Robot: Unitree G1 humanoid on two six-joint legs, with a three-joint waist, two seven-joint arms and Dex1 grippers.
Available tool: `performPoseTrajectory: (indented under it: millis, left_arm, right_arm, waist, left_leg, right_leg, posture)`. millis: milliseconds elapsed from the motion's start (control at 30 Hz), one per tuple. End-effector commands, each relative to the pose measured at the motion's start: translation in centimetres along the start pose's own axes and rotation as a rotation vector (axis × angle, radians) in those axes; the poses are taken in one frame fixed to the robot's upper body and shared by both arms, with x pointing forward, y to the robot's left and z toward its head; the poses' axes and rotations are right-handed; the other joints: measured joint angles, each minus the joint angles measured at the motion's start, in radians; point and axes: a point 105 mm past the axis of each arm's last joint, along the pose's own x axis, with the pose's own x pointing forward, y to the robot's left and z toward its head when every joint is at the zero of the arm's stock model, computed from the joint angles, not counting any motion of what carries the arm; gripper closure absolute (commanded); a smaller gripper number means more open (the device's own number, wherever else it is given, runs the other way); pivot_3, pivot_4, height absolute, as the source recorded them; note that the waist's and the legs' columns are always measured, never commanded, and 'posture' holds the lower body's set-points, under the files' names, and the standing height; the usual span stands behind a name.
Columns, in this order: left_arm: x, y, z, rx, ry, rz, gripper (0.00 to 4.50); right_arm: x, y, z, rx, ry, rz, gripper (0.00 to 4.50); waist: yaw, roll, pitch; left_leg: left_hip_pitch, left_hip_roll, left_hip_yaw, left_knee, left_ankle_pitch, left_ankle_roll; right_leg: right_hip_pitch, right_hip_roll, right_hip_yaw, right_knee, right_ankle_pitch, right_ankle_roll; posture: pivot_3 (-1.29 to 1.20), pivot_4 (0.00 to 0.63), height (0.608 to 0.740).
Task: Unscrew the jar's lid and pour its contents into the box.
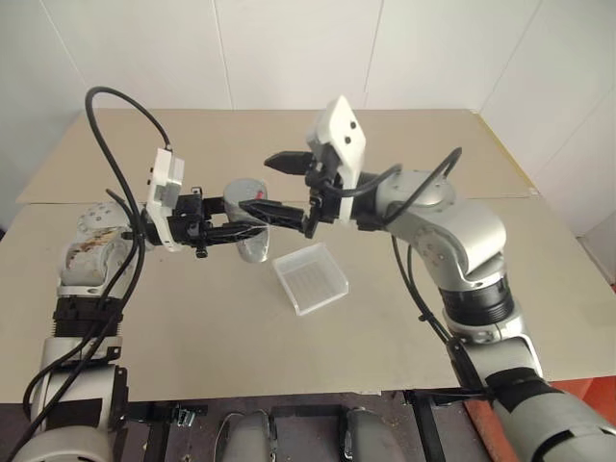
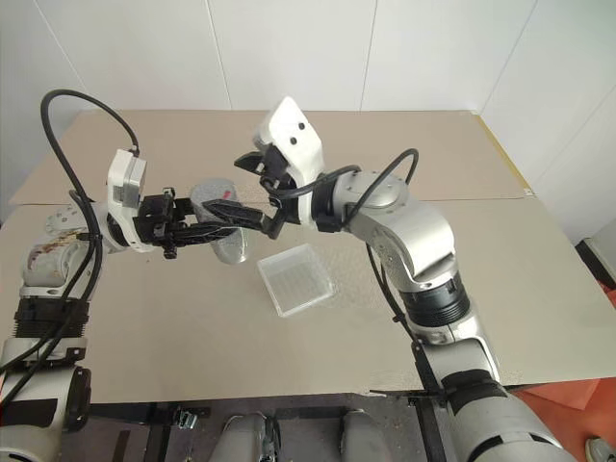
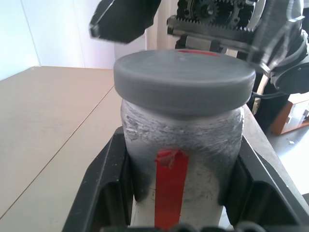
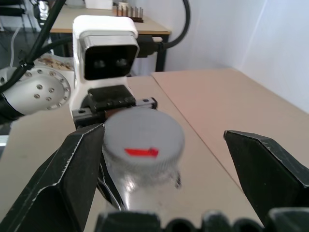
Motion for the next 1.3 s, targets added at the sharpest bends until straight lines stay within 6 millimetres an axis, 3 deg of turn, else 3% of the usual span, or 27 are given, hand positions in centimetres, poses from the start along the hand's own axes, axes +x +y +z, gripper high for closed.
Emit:
performPoseTrajectory:
  millis: [33,267,500,733,933,1100,1300]
  left_arm:
    - [0.0,-0.3,1.9,0.070,-0.027,-0.038,2.51]
    - [-0.1,-0.3,1.9,0.069,-0.026,-0.041,2.51]
    - [0.3,-0.1,1.6,0.068,-0.029,-0.035,2.51]
    - [0.8,0.0,1.6,0.069,-0.041,-0.039,2.51]
    - [0.9,0.0,1.7,0.070,-0.042,-0.046,2.51]
    - [0.7,0.0,1.8,0.072,-0.037,-0.046,2.51]
    - [0.4,-0.1,1.8,0.076,-0.030,-0.041,2.51]
  right_arm:
    - [-1.5,-1.8,0.3,-0.012,-0.008,-0.090,0.00]
    - [-2.3,-2.1,0.4,-0.015,-0.014,-0.102,0.00]
    - [-1.8,-0.6,2.2,0.002,-0.085,-0.021,0.00]
    - [0.5,2.4,3.2,-0.008,-0.124,0.101,0.00]
    - [2.1,3.5,3.2,-0.050,-0.114,0.125,0.00]
    - [2.8,3.0,2.5,-0.070,-0.083,0.076,0.00]
    - [1.6,1.7,2.3,-0.057,-0.078,0.034,0.00]
  waist:
    - [0.001,0.000,0.000]
    - [-0.005,0.000,0.000]
    - [-0.002,0.000,0.000]
    - [-0.002,0.000,0.000]
    - [-0.002,0.000,0.000]
    - [-0.002,0.000,0.000]
    - [-0.002,0.000,0.000]
  left_leg:
    - [0.000,0.000,0.000,0.000,0.000,0.000]
    - [0.000,0.000,0.000,0.000,0.000,0.000]
    - [0.000,0.000,0.000,0.000,0.000,0.000]
    - [0.000,0.000,0.000,0.000,0.000,0.000]
    - [0.000,0.000,0.000,0.000,0.000,0.000]
    - [0.000,0.000,0.000,0.000,0.000,0.000]
    - [0.000,0.000,0.000,0.000,0.000,0.000]
  right_leg:
    - [0.000,0.000,0.000,0.000,0.000,0.000]
    - [-0.001,0.001,0.001,0.000,0.000,0.000]
    - [0.000,0.000,0.001,0.000,0.000,0.000]
    - [-0.001,0.001,0.001,0.000,0.000,0.000]
    - [0.000,0.000,0.000,0.000,0.000,0.000]
    - [0.000,0.000,0.000,0.001,0.000,0.000]
    - [0.000,0.000,0.000,0.001,0.000,0.000]
  posture:
    - [0.00,0.150,0.740]
    - [0.00,0.150,0.740]
    - [0.00,0.150,0.740]
    - [0.00,0.150,0.740]
    - [0.00,0.150,0.740]
    - [0.00,0.150,0.740]
    - [0.00,0.150,0.740]
